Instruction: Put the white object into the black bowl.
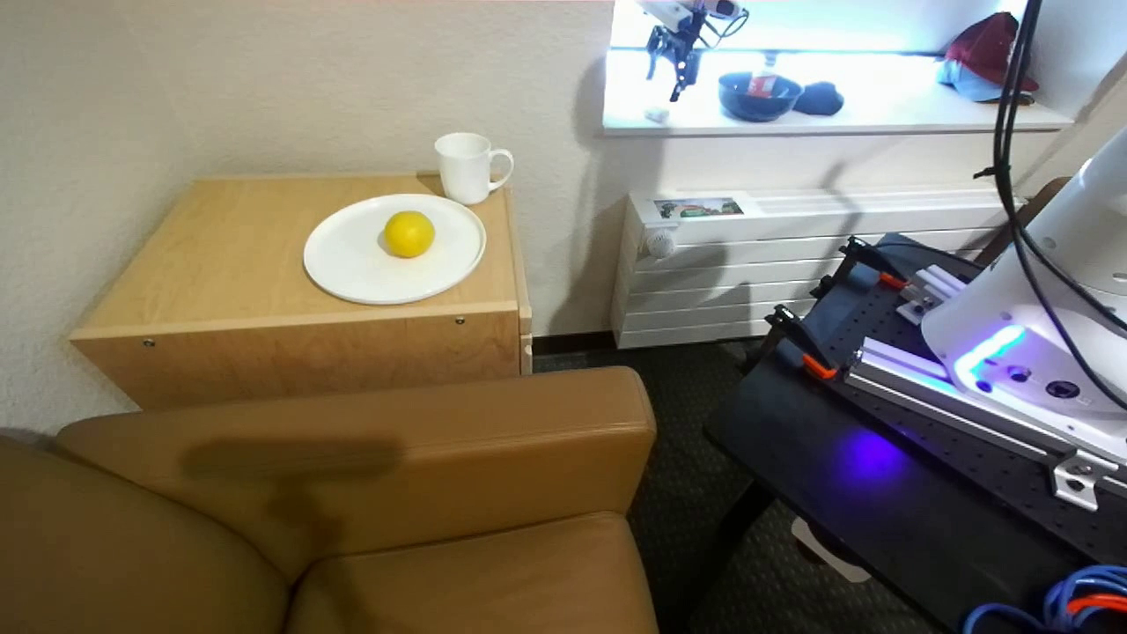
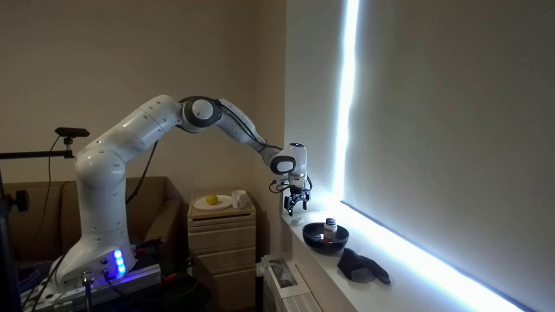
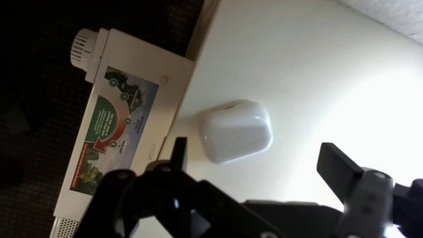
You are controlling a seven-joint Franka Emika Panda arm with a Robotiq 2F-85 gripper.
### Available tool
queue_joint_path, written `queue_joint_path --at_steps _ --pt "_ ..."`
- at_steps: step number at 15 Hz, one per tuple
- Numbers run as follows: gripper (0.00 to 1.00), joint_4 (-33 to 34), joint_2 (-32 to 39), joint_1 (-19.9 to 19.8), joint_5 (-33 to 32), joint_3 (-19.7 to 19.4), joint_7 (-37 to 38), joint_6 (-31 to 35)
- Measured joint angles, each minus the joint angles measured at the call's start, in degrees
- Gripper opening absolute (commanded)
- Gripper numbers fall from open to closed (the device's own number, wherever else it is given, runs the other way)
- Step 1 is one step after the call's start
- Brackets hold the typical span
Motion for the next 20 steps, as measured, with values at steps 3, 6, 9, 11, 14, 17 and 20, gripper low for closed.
queue_joint_path --at_steps 3,6,9,11,14,17,20 --pt "1.00 0.25 1.06 0.00 -0.27 0.14 0.87 0.05" --pt "1.00 0.43 1.01 -0.01 -0.29 0.14 0.87 0.06" --pt "1.00 0.43 1.19 -0.01 -0.65 0.34 1.06 -0.68" --pt "1.00 0.43 1.61 0.01 -0.83 0.63 1.09 -0.89" --pt "1.00 0.46 1.72 -0.02 -0.90 0.64 1.09 -0.85" --pt "1.00 0.43 2.07 -0.05 -1.80 0.58 1.61 -1.25" --pt "1.00 0.67 3.22 -0.44 -2.36 0.52 1.86 -1.45"
